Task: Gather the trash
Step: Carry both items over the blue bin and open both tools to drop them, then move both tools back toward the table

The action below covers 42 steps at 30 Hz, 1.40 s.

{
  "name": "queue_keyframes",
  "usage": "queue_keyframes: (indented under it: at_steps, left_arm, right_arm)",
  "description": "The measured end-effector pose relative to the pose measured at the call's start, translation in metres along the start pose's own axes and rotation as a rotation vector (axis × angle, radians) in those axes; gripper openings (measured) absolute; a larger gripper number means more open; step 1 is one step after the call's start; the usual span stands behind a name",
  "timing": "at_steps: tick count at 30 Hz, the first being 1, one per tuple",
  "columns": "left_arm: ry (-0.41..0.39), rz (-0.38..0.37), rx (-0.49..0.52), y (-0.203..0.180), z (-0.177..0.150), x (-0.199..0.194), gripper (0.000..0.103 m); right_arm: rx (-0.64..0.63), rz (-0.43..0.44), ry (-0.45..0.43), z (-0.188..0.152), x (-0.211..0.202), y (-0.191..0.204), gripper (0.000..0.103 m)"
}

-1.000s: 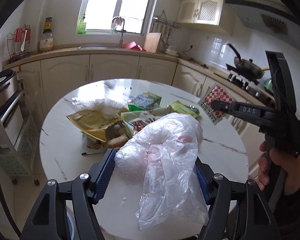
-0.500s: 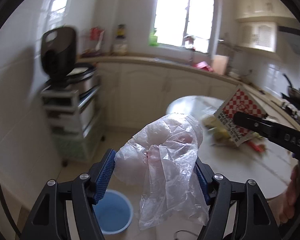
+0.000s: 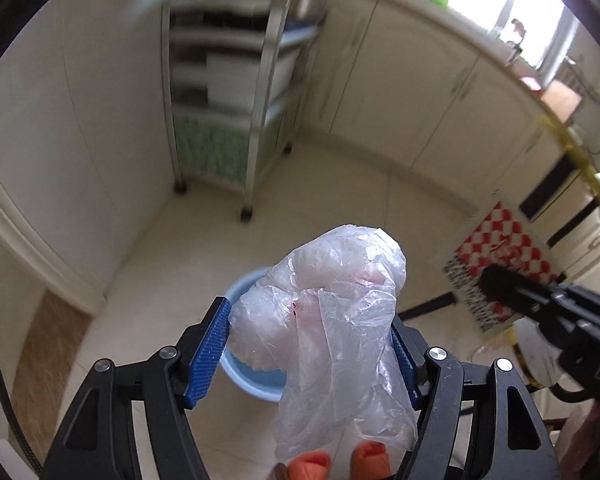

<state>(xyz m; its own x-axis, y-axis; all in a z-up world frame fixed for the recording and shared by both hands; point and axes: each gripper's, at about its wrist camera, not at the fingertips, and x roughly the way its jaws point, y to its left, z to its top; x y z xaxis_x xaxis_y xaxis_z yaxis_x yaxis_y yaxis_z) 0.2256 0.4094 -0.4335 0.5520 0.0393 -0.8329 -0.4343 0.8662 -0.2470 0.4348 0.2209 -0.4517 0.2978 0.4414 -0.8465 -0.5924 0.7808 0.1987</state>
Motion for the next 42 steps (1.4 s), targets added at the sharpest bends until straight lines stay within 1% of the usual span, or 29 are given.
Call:
queue_keyframes:
  at_steps: [1,3,5,6,8,10,12,13,14,15,17,19,20,21,23,24,25,26,27,28,29,30,31,33,35,37,39,41,42]
  left_arm:
    - [0.035,0.002,-0.015,0.003,0.01,0.016,0.068]
    - [0.095,0.018,-0.02,0.013,0.01,0.047,0.072]
    - [0.156,0.015,-0.038,0.018,0.019,0.076,0.074]
    - [0.189,0.015,-0.051,0.021,0.021,0.089,0.076]
    - [0.244,0.007,-0.092,0.02,0.032,0.118,0.077]
    - [0.295,0.019,-0.132,0.029,0.034,0.141,0.077]
    - [0.316,0.036,-0.155,0.031,0.037,0.154,0.077]
    - [0.317,0.041,-0.159,0.025,0.059,0.165,0.077]
    - [0.313,0.05,-0.165,0.026,0.065,0.169,0.077]
    - [0.312,0.058,-0.168,0.023,0.062,0.165,0.077]
    - [0.294,0.1,-0.181,0.025,0.066,0.159,0.077]
    - [0.245,0.134,-0.197,0.03,0.064,0.146,0.077]
    - [0.215,0.154,-0.202,0.028,0.065,0.135,0.077]
    - [0.19,0.171,-0.2,0.022,0.059,0.123,0.077]
    - [0.1,0.189,-0.193,0.015,0.066,0.092,0.077]
    - [0.051,0.194,-0.185,0.009,0.072,0.074,0.077]
    - [0.011,0.192,-0.179,0.002,0.074,0.057,0.077]
    - [-0.027,0.19,-0.169,-0.003,0.077,0.043,0.077]
    - [-0.083,0.184,-0.15,-0.014,0.084,0.021,0.077]
    - [-0.118,0.177,-0.138,-0.022,0.085,0.008,0.077]
    - [-0.163,0.166,-0.117,-0.034,0.087,-0.012,0.079]
    - [-0.223,0.148,-0.083,-0.05,0.092,-0.036,0.08]
    - [-0.268,0.14,-0.062,-0.061,0.094,-0.05,0.08]
    - [-0.369,0.122,0.005,-0.094,0.095,-0.092,0.088]
    - [-0.452,0.082,0.069,-0.125,0.09,-0.127,0.091]
    - [-0.521,0.042,0.11,-0.15,0.083,-0.155,0.094]
    - [-0.607,0.003,0.159,-0.182,0.072,-0.186,0.098]
    - [-0.655,-0.027,0.196,-0.199,0.062,-0.202,0.099]
    - [-0.68,-0.045,0.215,-0.209,0.057,-0.212,0.101]
  right_arm:
    - [0.018,0.022,0.023,0.0,0.017,-0.004,0.005]
    - [0.025,0.026,0.079,0.001,0.049,-0.008,0.005]
    - [0.034,0.043,0.117,0.001,0.08,-0.015,0.005]
    - [0.038,0.043,0.135,-0.001,0.09,-0.018,0.005]
    - [0.05,0.057,0.164,-0.003,0.111,-0.023,0.005]
    - [0.053,0.062,0.19,-0.005,0.13,-0.026,0.005]
    - [0.052,0.075,0.206,-0.005,0.146,-0.028,0.006]
    - [0.053,0.08,0.213,-0.005,0.151,-0.028,0.006]
    - [0.054,0.082,0.219,-0.004,0.158,-0.029,0.006]
    - [0.057,0.081,0.228,-0.003,0.162,-0.031,0.008]
    - [0.074,0.095,0.233,0.0,0.166,-0.034,0.021]
    - [0.083,0.091,0.217,0.002,0.158,-0.034,0.05]
    - [0.076,0.081,0.205,0.003,0.152,-0.033,0.052]
    - [0.044,0.046,0.175,0.004,0.137,-0.027,0.052]
    - [-0.014,-0.004,0.124,0.014,0.117,-0.012,0.054]
    - [-0.042,-0.036,0.084,0.017,0.097,-0.003,0.059]
    - [-0.064,-0.079,0.033,0.019,0.074,0.006,0.066]
    - [-0.074,-0.107,-0.009,0.021,0.054,0.013,0.07]
    - [-0.076,-0.134,-0.061,0.023,0.028,0.019,0.075]
    - [-0.073,-0.158,-0.113,0.024,0.002,0.024,0.079]
    - [-0.068,-0.178,-0.153,0.025,-0.022,0.026,0.08]
    - [-0.058,-0.196,-0.208,0.024,-0.057,0.028,0.081]
    - [-0.05,-0.203,-0.243,0.026,-0.077,0.028,0.086]
    - [-0.034,-0.225,-0.331,0.02,-0.132,0.026,0.096]
    - [-0.022,-0.272,-0.416,0.01,-0.185,0.024,0.097]
    - [-0.008,-0.325,-0.507,-0.005,-0.242,0.022,0.103]
    - [0.009,-0.39,-0.579,-0.02,-0.288,0.024,0.103]
    - [0.034,-0.415,-0.642,-0.032,-0.331,0.022,0.103]
    - [0.053,-0.436,-0.67,-0.042,-0.352,0.021,0.103]
